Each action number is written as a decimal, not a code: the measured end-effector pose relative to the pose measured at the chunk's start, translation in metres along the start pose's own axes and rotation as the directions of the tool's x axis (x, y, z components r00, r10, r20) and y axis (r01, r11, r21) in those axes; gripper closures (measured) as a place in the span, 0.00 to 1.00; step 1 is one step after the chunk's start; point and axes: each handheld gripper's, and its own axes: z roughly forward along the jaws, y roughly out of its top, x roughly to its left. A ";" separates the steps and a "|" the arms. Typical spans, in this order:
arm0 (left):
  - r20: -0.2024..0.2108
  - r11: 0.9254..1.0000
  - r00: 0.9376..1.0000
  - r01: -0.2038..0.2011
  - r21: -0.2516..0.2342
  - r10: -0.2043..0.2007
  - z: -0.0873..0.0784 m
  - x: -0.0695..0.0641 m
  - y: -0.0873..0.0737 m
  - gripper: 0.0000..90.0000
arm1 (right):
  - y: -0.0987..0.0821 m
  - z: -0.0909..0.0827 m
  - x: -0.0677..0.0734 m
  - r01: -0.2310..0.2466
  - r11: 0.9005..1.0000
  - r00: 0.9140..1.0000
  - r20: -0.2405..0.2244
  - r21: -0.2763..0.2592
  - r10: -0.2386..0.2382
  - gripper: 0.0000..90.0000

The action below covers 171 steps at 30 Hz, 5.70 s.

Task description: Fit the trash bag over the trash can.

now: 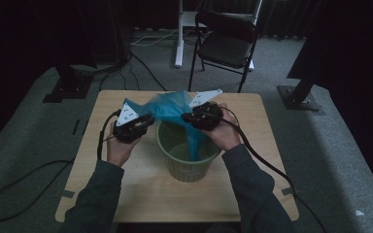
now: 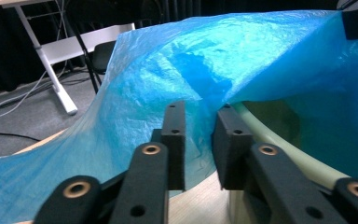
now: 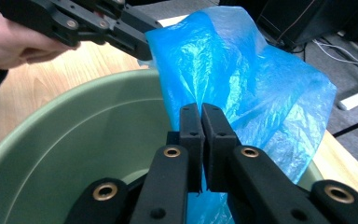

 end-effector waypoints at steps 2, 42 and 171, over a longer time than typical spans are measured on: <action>0.003 1.000 1.000 0.000 0.000 0.000 -0.001 0.000 0.000 0.78 | -0.001 -0.001 0.000 0.004 1.000 1.000 0.003 -0.003 -0.004 0.98; 0.153 0.998 0.986 0.063 -0.017 -0.060 0.002 0.004 0.041 0.50 | -0.032 -0.009 0.007 -0.005 1.000 1.000 0.007 -0.011 0.005 0.99; 0.158 0.985 0.982 -0.122 0.126 0.101 0.037 -0.042 0.057 0.95 | -0.006 -0.032 -0.022 -0.073 0.991 0.978 0.188 -0.113 0.094 0.69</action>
